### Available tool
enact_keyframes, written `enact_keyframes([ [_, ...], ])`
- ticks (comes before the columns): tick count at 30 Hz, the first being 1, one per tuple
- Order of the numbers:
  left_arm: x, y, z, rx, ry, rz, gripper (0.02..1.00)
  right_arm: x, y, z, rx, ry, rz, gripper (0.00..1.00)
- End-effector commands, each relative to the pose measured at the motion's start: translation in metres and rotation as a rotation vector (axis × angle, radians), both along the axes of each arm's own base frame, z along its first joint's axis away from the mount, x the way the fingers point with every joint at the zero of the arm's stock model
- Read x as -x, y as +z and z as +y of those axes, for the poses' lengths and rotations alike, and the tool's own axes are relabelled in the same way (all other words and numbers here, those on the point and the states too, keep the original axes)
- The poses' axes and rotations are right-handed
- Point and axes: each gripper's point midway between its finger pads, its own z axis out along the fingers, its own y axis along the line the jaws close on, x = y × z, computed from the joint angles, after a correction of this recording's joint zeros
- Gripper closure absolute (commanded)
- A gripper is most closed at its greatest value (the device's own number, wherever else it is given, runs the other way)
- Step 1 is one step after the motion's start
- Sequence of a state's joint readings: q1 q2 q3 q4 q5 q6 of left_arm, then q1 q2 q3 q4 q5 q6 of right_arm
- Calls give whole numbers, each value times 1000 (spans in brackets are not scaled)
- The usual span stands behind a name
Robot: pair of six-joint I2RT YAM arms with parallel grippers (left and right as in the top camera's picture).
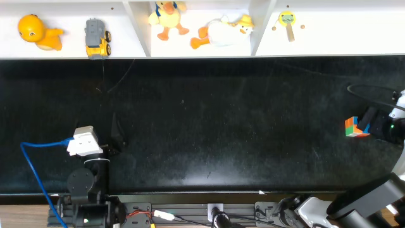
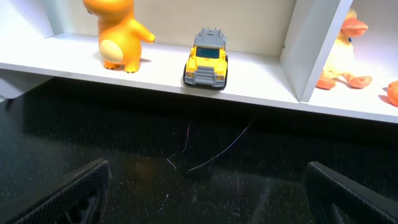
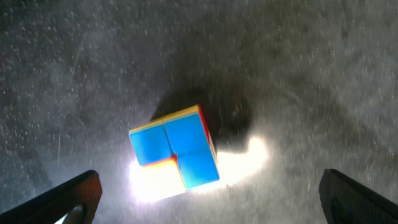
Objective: Store Toys
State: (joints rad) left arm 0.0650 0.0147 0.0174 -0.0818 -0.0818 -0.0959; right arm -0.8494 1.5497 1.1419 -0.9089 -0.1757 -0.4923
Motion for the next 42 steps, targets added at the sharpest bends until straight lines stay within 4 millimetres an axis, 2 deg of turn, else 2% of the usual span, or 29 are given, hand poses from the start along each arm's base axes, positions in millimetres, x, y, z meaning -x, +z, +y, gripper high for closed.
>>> enact_keyframes([
  [1, 0, -1, -2, -20, -16, -2, 20, -4, -18, 4, -40, 61, 12, 5],
  [9, 0, -1, -2, -20, -16, -2, 20, -8, -77, 15, -163, 98, 117, 3],
  [15, 0, -1, -2, -20, -16, -2, 20, -25, -95, 18, -95, 135, 173, 3],
  [21, 0, -1, -2, -20, -16, -2, 20, -31, -98, 22, -68, 129, 196, 3],
  [28, 0, -1, -2, -20, -16, -2, 20, -17, -99, 36, -133, 96, 253, 71],
  [31, 0, -1, -2, -20, -16, -3, 20, -17, -99, 39, -142, 82, 259, 86],
  [37, 0, -1, -2, -20, -16, -2, 20, -27, -99, 47, -130, 104, 250, 237],
  [42, 0, -1, -2, -20, -16, -2, 20, -33, -99, 51, -124, 108, 241, 290],
])
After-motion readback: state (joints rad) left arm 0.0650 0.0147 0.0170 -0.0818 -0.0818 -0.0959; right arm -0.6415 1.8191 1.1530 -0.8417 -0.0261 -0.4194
